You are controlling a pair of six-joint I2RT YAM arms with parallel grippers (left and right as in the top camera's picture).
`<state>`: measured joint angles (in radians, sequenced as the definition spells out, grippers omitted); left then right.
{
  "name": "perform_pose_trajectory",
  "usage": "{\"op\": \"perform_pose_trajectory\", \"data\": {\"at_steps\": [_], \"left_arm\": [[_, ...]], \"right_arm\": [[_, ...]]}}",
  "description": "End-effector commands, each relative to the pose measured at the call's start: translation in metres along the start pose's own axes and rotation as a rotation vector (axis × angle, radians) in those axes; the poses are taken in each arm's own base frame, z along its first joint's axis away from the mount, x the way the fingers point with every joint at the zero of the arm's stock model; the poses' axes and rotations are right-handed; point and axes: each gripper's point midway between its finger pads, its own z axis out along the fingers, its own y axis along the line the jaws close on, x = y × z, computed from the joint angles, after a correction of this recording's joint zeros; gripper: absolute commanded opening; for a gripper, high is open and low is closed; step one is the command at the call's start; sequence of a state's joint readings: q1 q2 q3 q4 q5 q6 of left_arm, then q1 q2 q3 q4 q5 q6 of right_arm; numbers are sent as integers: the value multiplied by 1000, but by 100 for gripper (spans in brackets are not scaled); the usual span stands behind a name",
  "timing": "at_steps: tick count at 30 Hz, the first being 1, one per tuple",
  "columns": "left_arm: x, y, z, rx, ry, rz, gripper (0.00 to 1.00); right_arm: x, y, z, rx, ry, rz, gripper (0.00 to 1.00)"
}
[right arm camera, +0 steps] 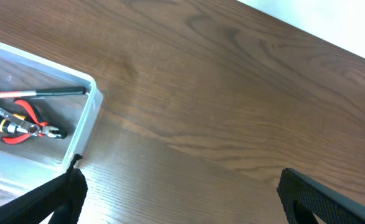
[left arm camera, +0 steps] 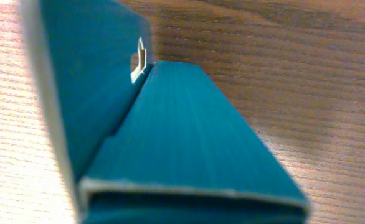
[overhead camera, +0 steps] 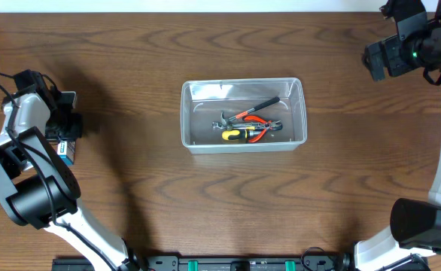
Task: Pack container
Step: 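Lower left gripper and grasp the teal box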
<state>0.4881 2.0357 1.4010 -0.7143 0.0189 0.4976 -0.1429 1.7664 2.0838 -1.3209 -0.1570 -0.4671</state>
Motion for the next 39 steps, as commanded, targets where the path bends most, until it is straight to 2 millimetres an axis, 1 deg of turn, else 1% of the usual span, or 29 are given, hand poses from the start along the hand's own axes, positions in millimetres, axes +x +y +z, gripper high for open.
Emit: {"op": "perform_pose_trajectory", "data": {"at_steps": [1,3,4,5,7,10,13,15,16,18,20,22,24,25,26,28,30,32,35,37,39], "left_arm": [[2,-2,-1,3,8,0,6],[-1,-4,-7,-2,-5,5,6],[-3,-6,-13,-4,-13,12,6],[-5,-8,-21,-7,-22,20,6],[-12,-13,-43,-18,-54,29,6],[-26,-24,-89,-35,-125,27,6],[-37,-45,-140,-48,-203,88,6],[-44,-69,-174,-51,-264,152,6],[-47,-84,-191,-50,-295,207,6],[-49,-117,-217,-51,-355,343,6],[-48,-159,-238,-40,-419,530,6],[-41,-209,-254,12,-482,754,6],[-30,-263,-265,88,-542,981,6],[-24,-286,-268,127,-565,1068,6],[-17,-314,-270,181,-588,1158,6],[-8,-345,-268,238,-600,1233,6],[1,-376,-258,288,-580,1303,6],[8,-397,-243,318,-540,1348,5],[13,-424,-207,357,-460,1399,6],[14,-436,-184,371,-413,1416,6],[16,-445,-159,381,-359,1426,6]], "right_arm": [[4,-3,2,2,14,27,99],[4,-3,2,3,14,27,99],[4,-3,2,3,14,27,99],[4,-3,2,3,14,27,99],[4,-3,2,2,14,27,99],[4,-3,2,2,14,27,99],[4,-3,2,3,13,27,99],[3,-4,2,3,10,27,99],[3,-4,2,4,9,26,99],[3,-3,2,3,10,26,99],[3,-3,2,3,10,26,99],[3,-3,2,3,11,26,99],[3,-3,2,3,11,25,99],[3,-3,2,3,11,25,99],[3,-3,2,3,11,25,99],[3,-3,2,3,11,25,99],[4,-3,2,1,14,26,99],[5,-2,2,-2,17,27,99],[6,1,2,-15,19,28,99],[6,1,2,-15,19,28,99],[6,1,2,-15,19,28,99]]}}
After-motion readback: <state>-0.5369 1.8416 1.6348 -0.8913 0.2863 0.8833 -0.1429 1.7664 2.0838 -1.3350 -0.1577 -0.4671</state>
